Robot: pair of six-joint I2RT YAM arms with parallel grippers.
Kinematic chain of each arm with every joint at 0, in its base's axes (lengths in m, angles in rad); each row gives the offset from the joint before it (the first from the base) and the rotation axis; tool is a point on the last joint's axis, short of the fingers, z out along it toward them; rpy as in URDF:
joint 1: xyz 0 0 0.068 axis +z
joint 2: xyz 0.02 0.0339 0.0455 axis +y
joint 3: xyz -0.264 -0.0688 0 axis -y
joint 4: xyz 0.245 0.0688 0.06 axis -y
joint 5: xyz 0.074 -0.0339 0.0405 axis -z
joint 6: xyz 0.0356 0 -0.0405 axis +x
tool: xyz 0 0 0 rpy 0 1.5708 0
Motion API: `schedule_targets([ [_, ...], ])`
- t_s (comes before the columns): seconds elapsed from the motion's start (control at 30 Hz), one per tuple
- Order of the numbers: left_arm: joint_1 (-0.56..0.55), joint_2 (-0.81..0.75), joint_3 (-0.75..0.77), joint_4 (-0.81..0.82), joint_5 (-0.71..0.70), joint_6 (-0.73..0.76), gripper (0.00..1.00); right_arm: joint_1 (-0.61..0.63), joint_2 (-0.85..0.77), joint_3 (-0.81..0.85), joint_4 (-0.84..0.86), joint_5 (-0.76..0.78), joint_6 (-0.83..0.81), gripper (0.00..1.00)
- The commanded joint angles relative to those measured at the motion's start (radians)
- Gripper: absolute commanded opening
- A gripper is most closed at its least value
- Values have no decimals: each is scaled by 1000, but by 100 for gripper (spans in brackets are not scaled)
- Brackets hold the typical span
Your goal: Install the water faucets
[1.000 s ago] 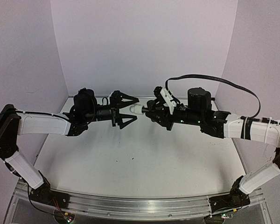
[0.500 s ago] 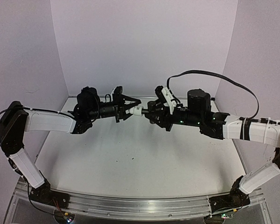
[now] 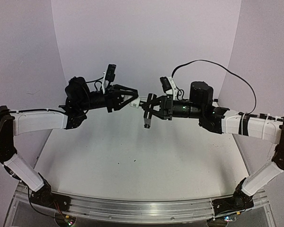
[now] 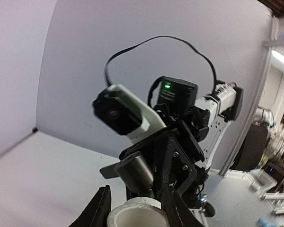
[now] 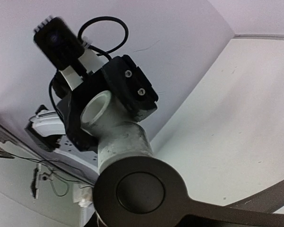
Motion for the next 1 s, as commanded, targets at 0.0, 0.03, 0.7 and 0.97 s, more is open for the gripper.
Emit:
schedule_targets([
  [0.0,-51,-83,27,49,300,362,0,2,-29,55,186,-69,191,0],
  [0.03,-51,-89,24,48,321,352,0,-4,-35,48,187,-57,200,0],
  [0.7,65,-331,-182,-93,-151,-413,94,-26,-144,15,-151,270,-713,0],
  [0.97,91,-3,-36,-119,98,-847,92,-18,-196,-27,-176,368,-931,0],
])
